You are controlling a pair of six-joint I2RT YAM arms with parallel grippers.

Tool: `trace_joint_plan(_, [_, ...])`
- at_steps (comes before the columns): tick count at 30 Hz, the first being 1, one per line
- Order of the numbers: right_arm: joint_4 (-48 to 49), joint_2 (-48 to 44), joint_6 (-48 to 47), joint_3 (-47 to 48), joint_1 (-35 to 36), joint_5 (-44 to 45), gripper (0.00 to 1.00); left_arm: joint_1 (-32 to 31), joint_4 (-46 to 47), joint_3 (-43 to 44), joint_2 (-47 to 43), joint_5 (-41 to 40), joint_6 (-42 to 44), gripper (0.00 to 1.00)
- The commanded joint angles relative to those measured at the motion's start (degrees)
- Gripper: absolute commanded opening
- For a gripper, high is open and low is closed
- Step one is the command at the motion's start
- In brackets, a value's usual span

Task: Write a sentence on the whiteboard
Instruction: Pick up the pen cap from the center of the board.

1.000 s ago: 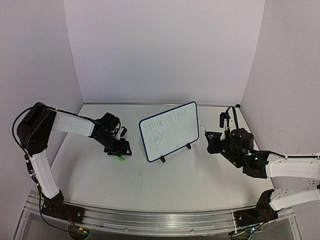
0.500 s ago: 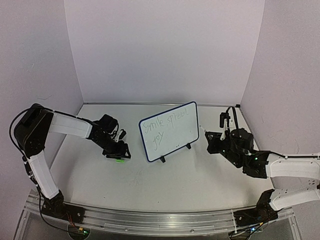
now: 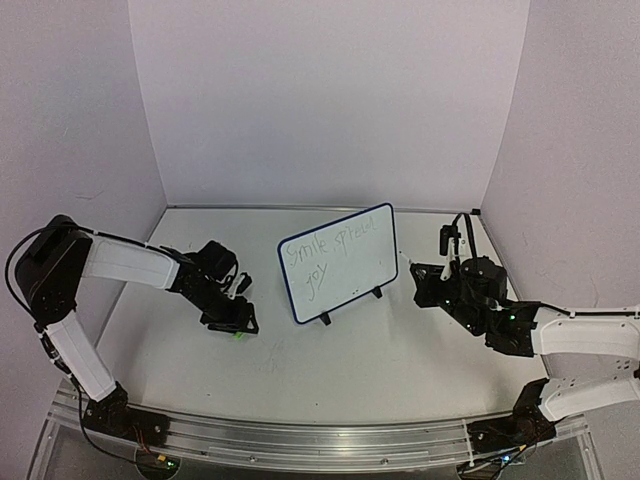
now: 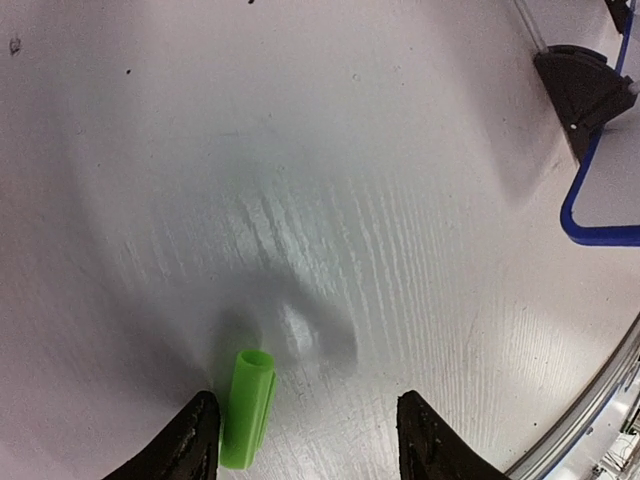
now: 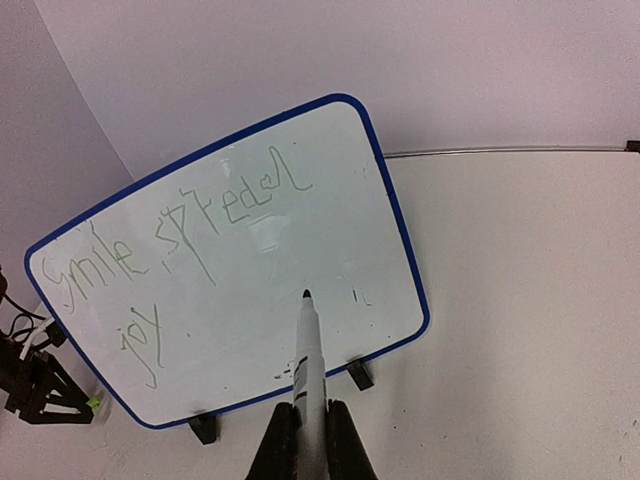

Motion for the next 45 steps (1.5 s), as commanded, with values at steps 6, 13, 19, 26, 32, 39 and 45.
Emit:
trace_joint_plan(6, [0.35, 0.79, 0.87, 0.10, 0.08, 0.88, 0.00, -2.22, -5.69, -0.82, -1.35, -8.53, 0.60, 0.40])
trace_joint_plan(13, [0.35, 0.59, 0.94, -0.04, 0.08, 1.05, 0.00, -3.37, -7.94, 0.06, -0.82, -10.63, 1.03, 0.28])
trace_joint_plan(19, [0.44, 0.62, 1.15, -0.23, 0.06, 1.06, 0.00, -3.68, -8.38, 0.10, -0.67, -11.41, 1.21, 0.23])
trace_joint_plan(26, [0.44, -0.22, 1.18, -0.61, 0.07, 1.40, 0.00, -3.99, -8.79, 0.42, -0.30, -11.62, 1.51, 0.14])
trace_joint_plan(32, [0.09, -0.87, 1.16, -0.87, 0.04, 1.60, 0.00, -4.20, -9.44, 0.64, 0.16, -11.87, 2.25, 0.09])
trace_joint_plan(39, [-0.60, -1.48, 1.19, -0.79, 0.03, 1.63, 0.00, -4.31, -9.42, 0.13, -1.89, -13.31, 1.89, 0.00])
trace_joint_plan(45, [-5.30, -6.35, 1.17, 0.56, 0.02, 0.69, 0.00, -4.31, -9.36, -0.44, -9.15, -15.72, 0.82, 0.00])
